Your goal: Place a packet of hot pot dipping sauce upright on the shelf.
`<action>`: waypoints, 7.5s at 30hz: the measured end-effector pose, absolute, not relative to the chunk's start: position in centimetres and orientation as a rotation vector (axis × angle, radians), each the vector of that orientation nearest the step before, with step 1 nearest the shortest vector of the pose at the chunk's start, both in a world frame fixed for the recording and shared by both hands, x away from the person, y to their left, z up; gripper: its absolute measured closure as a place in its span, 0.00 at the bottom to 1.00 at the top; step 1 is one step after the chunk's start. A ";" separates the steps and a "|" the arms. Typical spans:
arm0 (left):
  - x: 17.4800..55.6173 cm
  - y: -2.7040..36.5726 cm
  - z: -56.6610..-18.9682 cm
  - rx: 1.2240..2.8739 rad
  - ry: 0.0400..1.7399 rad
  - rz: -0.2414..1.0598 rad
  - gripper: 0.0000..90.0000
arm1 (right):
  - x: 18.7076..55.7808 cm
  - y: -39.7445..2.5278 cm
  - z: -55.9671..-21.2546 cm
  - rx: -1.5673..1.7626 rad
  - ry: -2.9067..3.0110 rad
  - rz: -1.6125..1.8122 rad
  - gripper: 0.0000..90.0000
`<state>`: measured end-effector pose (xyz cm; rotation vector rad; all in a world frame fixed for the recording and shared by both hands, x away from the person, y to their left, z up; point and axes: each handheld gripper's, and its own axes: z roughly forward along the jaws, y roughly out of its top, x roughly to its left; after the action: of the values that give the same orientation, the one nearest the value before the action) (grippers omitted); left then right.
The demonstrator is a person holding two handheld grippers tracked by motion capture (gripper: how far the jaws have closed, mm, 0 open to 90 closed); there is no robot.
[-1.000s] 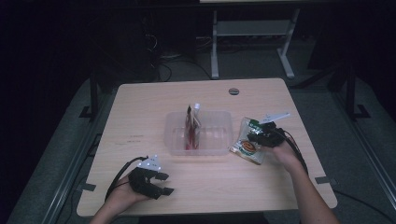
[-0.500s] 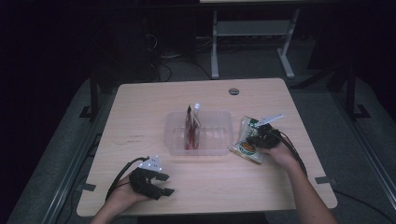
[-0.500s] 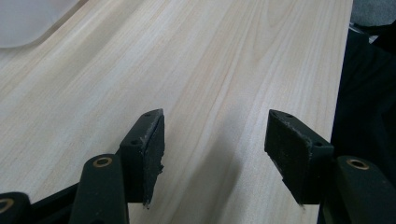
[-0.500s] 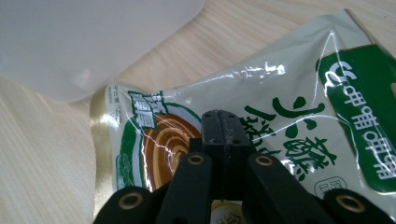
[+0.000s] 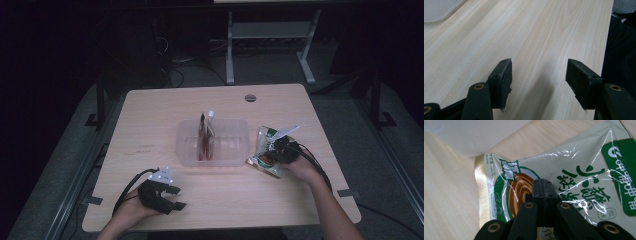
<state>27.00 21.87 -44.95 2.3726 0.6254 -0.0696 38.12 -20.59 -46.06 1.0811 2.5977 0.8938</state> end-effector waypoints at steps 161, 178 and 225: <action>29.7 13.0 -41.5 2.206 0.340 -0.070 1.00 | 29.5 -21.9 -43.0 0.940 2.650 1.446 0.44; 28.7 15.5 -40.8 2.158 0.323 -0.035 1.00 | 31.8 -17.3 -43.3 0.770 2.831 1.648 0.46; 30.3 19.7 -41.1 2.053 0.505 0.063 0.58 | 30.7 -15.1 -40.3 0.482 2.798 1.859 1.00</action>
<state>30.30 19.70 -41.09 2.0528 0.5054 0.0630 30.73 -15.06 -40.30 0.4822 2.7975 1.8585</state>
